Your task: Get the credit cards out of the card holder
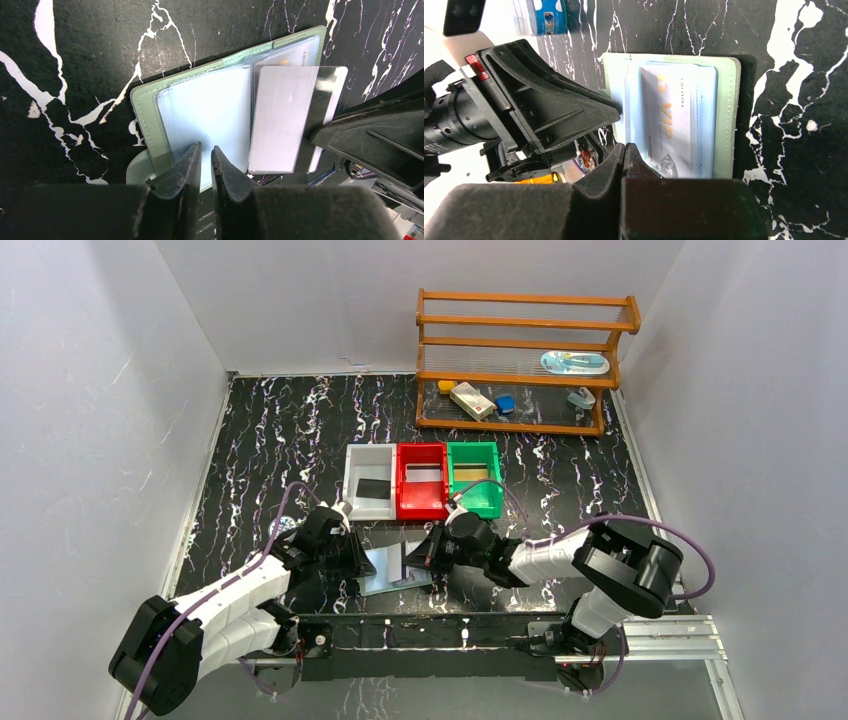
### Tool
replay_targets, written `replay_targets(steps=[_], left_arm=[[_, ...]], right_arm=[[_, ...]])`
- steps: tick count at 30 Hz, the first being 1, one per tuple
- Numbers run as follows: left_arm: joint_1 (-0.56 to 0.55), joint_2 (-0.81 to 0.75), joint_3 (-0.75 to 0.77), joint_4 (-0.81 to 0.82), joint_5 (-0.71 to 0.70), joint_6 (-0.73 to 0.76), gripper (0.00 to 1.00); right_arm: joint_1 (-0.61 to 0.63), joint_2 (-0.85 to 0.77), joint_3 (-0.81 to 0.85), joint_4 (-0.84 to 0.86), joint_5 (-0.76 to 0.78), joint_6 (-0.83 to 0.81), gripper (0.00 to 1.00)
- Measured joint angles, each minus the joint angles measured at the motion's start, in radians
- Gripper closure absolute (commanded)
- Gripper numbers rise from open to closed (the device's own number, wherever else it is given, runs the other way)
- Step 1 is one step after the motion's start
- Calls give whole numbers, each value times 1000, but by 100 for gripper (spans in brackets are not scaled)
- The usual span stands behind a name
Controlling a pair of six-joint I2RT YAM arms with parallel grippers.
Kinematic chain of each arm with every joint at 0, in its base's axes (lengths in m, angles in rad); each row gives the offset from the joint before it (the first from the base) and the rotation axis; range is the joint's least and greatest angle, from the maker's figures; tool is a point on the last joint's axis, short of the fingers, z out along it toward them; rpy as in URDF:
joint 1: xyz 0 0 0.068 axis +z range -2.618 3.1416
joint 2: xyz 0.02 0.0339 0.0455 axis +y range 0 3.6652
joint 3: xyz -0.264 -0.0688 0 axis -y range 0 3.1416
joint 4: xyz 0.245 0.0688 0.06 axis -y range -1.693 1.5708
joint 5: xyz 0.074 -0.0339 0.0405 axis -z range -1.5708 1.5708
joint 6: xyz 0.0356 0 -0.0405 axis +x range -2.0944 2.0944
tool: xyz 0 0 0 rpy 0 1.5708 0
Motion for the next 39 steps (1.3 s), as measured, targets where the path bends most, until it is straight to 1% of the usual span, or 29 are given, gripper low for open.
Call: replay_targets(steps=[11,20,27,33,36,39], left_arm=[[0,-10,0,-9,-6,-1,84],[0,-12,3,-12,-7,-1,77],[0,-23,9,-19,-11,-7,64],[0,-35,32,-56,-32,-8,45],[0,-44,49,-93,-48,-13,40],[0,-45,78,-133,-61,-17,35]], right_arm=[[-2,-102,-18,-36,34,29,100],[-2,-172,-41,-64,75,33,100],[-2,-209,-67,-51,98,33,100],[-2,-237,-134,-30,121,39,100],[-2,-237,-155,-21,125,39,100],[-3,-237,-188,29,130,42,100]])
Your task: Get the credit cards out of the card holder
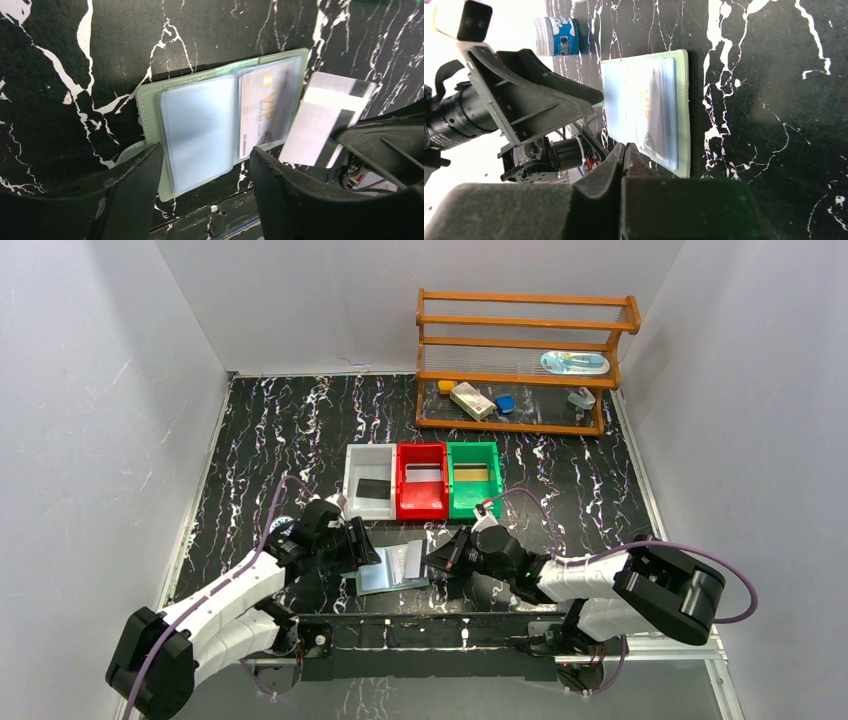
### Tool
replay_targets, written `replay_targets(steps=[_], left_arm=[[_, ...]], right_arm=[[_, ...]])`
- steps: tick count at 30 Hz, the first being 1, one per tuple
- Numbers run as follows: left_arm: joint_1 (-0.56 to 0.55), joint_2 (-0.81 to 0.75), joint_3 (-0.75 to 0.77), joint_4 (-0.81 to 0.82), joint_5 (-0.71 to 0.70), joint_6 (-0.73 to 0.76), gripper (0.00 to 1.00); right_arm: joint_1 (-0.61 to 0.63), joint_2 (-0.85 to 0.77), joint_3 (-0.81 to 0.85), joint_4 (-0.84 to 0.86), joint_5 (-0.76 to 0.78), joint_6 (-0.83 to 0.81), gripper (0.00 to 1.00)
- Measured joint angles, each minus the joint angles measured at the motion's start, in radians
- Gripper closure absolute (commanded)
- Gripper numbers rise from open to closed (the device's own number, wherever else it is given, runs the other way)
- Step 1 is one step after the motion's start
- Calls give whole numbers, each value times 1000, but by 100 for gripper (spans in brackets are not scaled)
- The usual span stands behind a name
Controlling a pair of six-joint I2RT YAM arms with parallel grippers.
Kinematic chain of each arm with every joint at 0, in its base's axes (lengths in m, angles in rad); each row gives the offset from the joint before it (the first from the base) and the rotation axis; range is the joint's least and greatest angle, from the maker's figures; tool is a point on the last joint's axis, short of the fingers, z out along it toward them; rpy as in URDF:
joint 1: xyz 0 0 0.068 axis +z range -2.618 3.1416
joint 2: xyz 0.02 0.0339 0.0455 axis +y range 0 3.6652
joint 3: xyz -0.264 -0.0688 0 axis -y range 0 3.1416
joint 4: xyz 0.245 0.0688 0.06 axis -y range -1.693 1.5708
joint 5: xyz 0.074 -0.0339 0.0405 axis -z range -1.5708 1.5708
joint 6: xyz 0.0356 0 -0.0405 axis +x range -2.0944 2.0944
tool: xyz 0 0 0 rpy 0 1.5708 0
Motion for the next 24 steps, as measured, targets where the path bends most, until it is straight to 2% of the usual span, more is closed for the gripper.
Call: replay_targets(steps=[4,14,20,24], left_arm=[[0,-27,41,-31,-5,-2,31],[0,-45,73,-12,59,0,31],[0,-18,68,116,189,-14,31],[0,-5,57,204,270,-28,37]], right_arm=[[-1,2,-29,54,0,6,100],[-5,27,-39,164,-8,10,100],[-5,23,-42,187,-8,5,100],[-5,12,-48,204,-13,-4,100]])
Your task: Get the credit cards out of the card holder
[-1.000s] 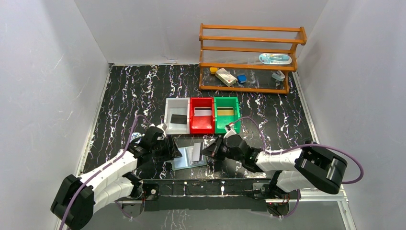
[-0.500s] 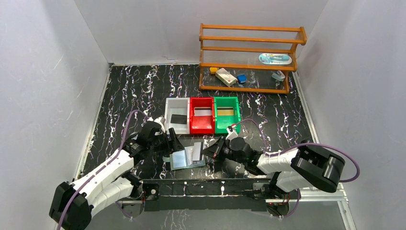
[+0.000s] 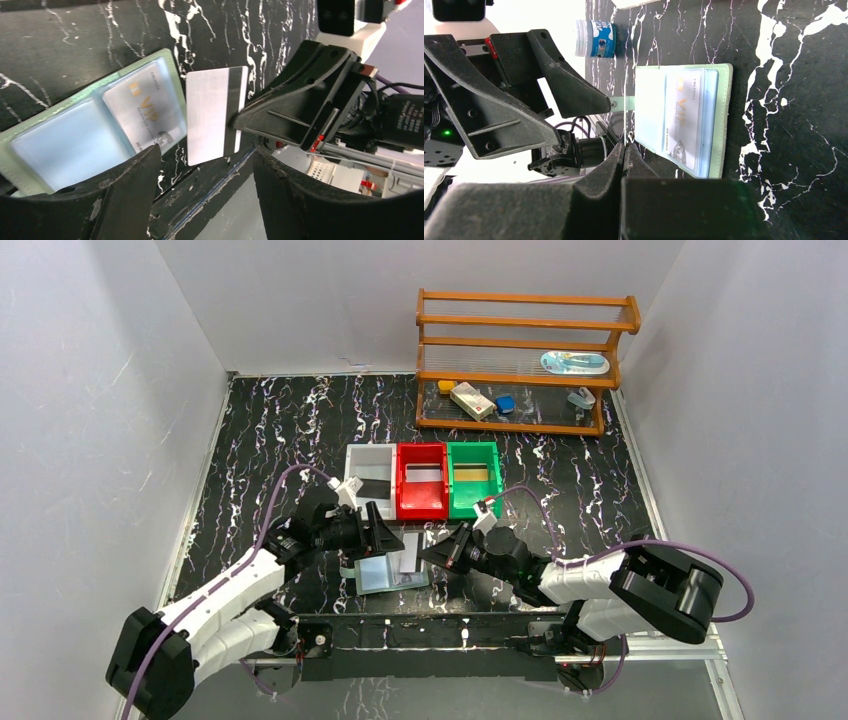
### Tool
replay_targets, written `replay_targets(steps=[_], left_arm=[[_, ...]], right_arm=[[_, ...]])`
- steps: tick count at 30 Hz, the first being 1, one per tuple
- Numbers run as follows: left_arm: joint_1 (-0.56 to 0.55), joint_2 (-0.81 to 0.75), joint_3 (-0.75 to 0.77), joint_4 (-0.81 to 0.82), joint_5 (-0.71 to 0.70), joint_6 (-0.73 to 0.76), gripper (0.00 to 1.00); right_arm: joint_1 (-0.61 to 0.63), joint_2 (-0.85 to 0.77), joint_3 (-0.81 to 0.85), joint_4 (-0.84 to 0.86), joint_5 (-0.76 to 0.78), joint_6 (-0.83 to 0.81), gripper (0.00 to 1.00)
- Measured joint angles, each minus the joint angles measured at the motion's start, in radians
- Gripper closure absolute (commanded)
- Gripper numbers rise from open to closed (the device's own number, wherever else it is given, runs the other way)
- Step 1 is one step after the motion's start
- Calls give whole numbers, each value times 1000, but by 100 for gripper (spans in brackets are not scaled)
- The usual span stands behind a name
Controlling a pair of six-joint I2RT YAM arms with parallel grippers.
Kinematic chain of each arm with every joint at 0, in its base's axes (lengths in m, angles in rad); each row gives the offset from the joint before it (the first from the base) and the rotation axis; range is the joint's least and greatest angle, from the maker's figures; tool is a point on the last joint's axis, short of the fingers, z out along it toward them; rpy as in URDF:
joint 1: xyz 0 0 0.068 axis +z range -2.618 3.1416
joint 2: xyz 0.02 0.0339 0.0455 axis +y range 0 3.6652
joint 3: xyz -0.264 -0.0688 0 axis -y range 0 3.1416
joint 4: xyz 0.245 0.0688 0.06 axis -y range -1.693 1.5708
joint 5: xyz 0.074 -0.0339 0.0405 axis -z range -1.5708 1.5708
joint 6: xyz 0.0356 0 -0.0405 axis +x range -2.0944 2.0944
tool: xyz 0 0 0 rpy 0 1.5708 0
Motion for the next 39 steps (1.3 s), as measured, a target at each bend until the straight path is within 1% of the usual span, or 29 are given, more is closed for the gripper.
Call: replay_targets(steps=[8,15,20,22,26,32,36,39], left_arm=[[0,20,-14,89,83,-6,46],[0,70,-31,110,114,-13,54],[0,79,-37,116,128,-13,64],[0,99,-37,120,138,-11,66],[0,138,-37,118,142,0,68],[-2,142,-37,127,158,3,69],[-2,143,-37,141,167,2,71],[-2,144,-37,142,169,1,69]], right_arm=[[0,0,0,45,-31,-14,100],[0,14,0,81,-50,-13,100],[0,40,3,87,-57,-12,100],[0,56,4,90,-63,-11,100],[-1,97,7,106,-78,-5,100],[-2,153,26,141,-100,14,99],[-2,181,42,157,-118,22,99],[-2,196,47,163,-126,33,99]])
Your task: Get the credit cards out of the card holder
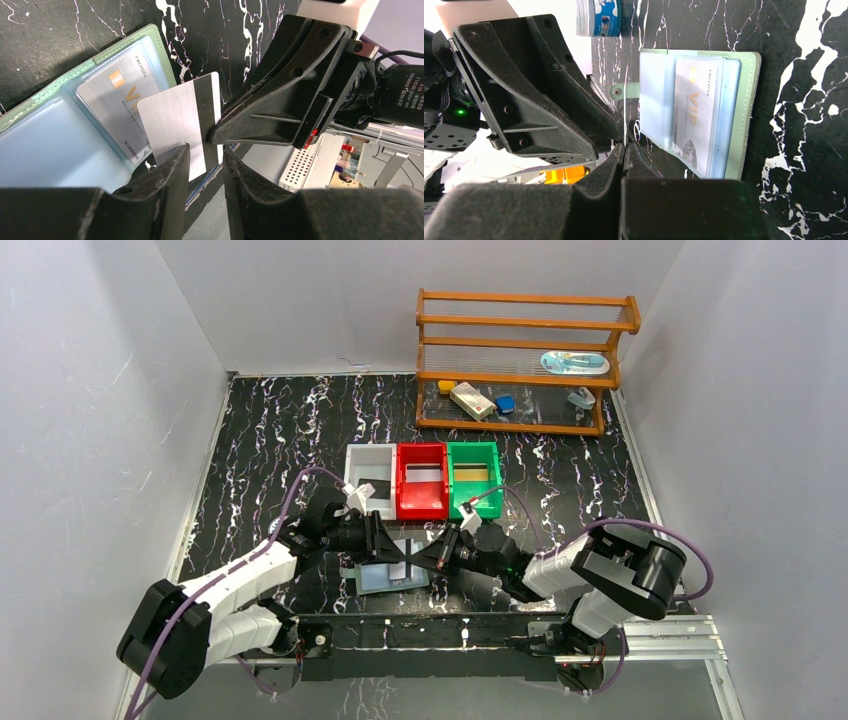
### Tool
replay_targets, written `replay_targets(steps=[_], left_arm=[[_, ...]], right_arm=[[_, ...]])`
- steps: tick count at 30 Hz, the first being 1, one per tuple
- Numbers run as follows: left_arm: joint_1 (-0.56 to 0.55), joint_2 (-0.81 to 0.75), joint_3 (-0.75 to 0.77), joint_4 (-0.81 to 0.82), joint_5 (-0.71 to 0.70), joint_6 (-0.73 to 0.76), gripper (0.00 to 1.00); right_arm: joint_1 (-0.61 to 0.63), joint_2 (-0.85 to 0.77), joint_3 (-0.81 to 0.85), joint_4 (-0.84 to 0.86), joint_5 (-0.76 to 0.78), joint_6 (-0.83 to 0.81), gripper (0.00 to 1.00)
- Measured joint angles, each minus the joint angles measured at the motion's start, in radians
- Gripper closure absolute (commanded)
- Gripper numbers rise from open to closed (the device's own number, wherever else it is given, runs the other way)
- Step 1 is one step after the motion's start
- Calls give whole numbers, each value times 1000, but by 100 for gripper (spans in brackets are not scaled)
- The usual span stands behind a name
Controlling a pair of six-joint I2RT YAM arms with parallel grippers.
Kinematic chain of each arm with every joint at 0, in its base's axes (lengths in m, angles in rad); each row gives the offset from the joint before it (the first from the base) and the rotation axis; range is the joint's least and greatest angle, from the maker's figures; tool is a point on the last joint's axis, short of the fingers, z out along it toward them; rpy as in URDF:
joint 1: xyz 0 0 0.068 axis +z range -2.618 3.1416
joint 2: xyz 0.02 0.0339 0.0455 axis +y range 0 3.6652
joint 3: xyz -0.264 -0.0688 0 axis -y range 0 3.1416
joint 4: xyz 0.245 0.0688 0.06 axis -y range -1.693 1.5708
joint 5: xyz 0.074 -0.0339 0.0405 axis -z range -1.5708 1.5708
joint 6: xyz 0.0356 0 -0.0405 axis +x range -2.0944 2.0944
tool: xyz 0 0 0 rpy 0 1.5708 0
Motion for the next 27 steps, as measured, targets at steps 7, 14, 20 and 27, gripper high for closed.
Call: replay_targets(steps=[7,14,20,27], left_arm=[[0,-59,0,-65,-84,9,56],[0,-38,3,-147,-159,27,55],[0,-2,8,-156,-155,39,60],[-5,35,8,-75,-82,34,63]], right_arm=[[0,-12,0,-39,11,7,100],[0,-67,3,-90,26,1,100],[0,-68,3,-108,26,-2,99],[-1,-53,3,-96,24,6,99]])
